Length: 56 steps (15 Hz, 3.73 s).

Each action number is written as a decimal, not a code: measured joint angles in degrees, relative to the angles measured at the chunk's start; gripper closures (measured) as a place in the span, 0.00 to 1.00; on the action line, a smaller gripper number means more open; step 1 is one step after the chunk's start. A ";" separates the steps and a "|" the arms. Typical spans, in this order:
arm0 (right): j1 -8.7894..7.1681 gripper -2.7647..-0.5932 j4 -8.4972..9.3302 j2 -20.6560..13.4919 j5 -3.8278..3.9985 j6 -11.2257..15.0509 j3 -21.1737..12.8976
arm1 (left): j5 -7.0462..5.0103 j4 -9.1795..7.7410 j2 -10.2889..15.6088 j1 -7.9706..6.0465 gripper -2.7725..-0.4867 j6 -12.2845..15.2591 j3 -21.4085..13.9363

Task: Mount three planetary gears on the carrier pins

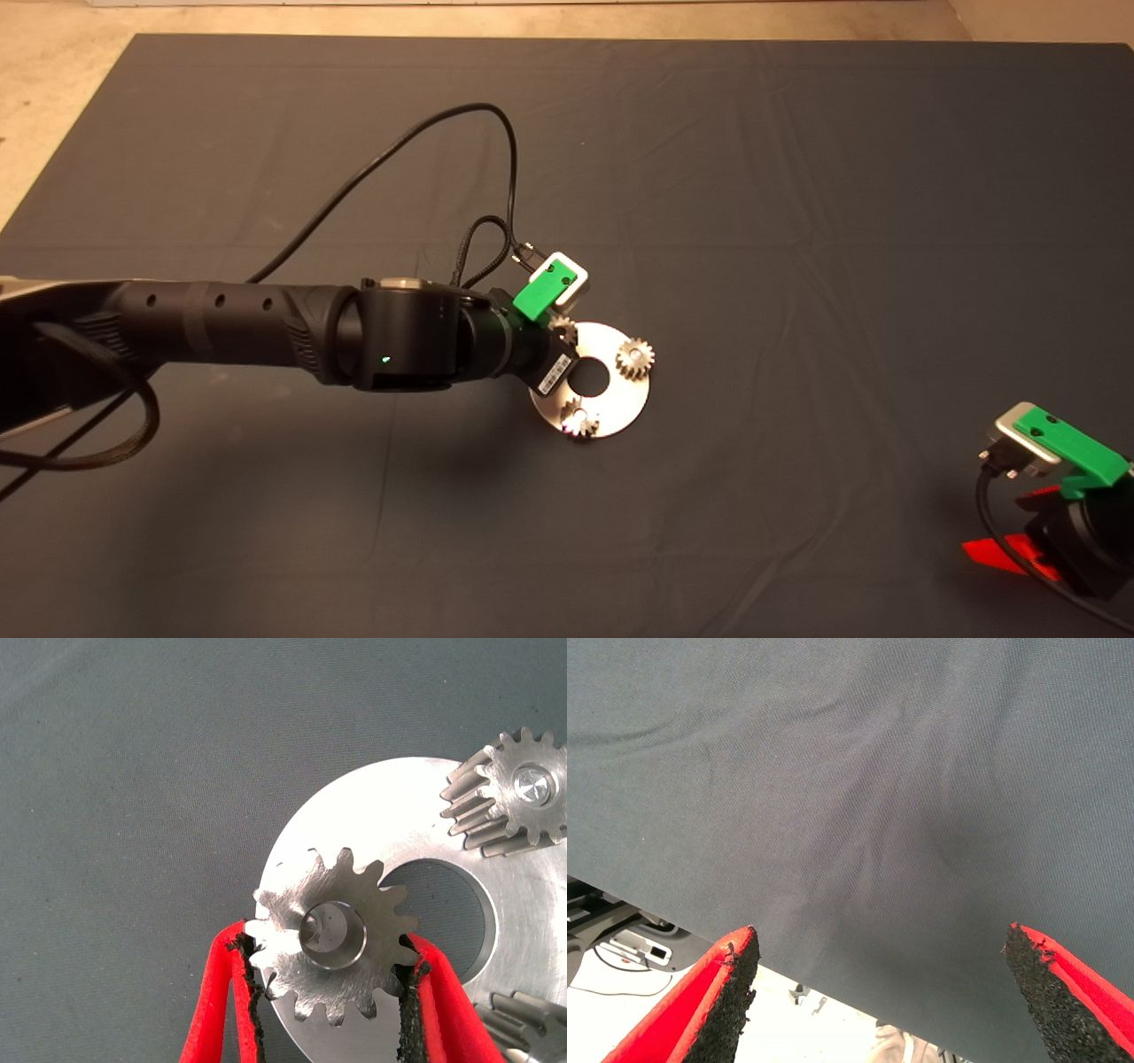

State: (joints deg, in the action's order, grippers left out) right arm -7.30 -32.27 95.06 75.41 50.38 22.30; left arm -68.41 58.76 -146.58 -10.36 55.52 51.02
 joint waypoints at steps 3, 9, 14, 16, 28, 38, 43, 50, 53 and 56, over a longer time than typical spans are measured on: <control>0.00 0.33 0.00 0.00 -0.02 -0.02 0.00 | -0.16 0.00 0.02 0.00 0.95 -0.70 0.00; -0.02 0.33 -0.02 0.00 -0.04 -0.17 0.00 | -2.72 -0.24 0.08 -1.10 0.95 -0.83 0.39; 0.00 0.33 -0.02 0.01 -0.04 -0.17 0.00 | -2.72 -0.22 0.21 -1.12 0.95 -0.98 0.49; 0.00 0.33 -0.02 0.00 -0.02 -0.17 0.00 | -2.72 -0.22 0.18 -1.12 0.95 -0.89 0.46; -0.05 0.33 -0.02 0.02 -0.05 -0.17 0.00 | -2.56 -0.27 -0.24 -1.10 0.95 0.13 0.20; -0.20 0.33 -0.02 0.04 -0.08 -0.17 0.00 | -2.54 -0.27 -0.26 -1.07 0.95 0.81 0.16; -0.20 0.33 -0.02 0.05 -0.11 -0.17 0.00 | -1.61 -0.33 -0.25 -0.93 0.95 1.73 -0.77; -0.20 0.33 -0.01 0.04 -0.11 -0.17 0.00 | -0.02 -0.24 -0.22 -0.57 0.95 1.86 -0.77; -0.22 0.33 -0.02 0.04 -0.13 -0.17 0.00 | 0.51 -0.22 0.38 0.17 0.95 1.39 -0.74; -0.22 0.33 -0.02 0.04 -0.13 -0.17 0.00 | 0.52 -0.18 0.41 0.15 0.95 -0.67 -0.52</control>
State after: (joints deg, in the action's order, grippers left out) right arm -7.52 -32.29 95.10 75.28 50.21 22.30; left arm -67.89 58.58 -146.17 -10.22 54.85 50.49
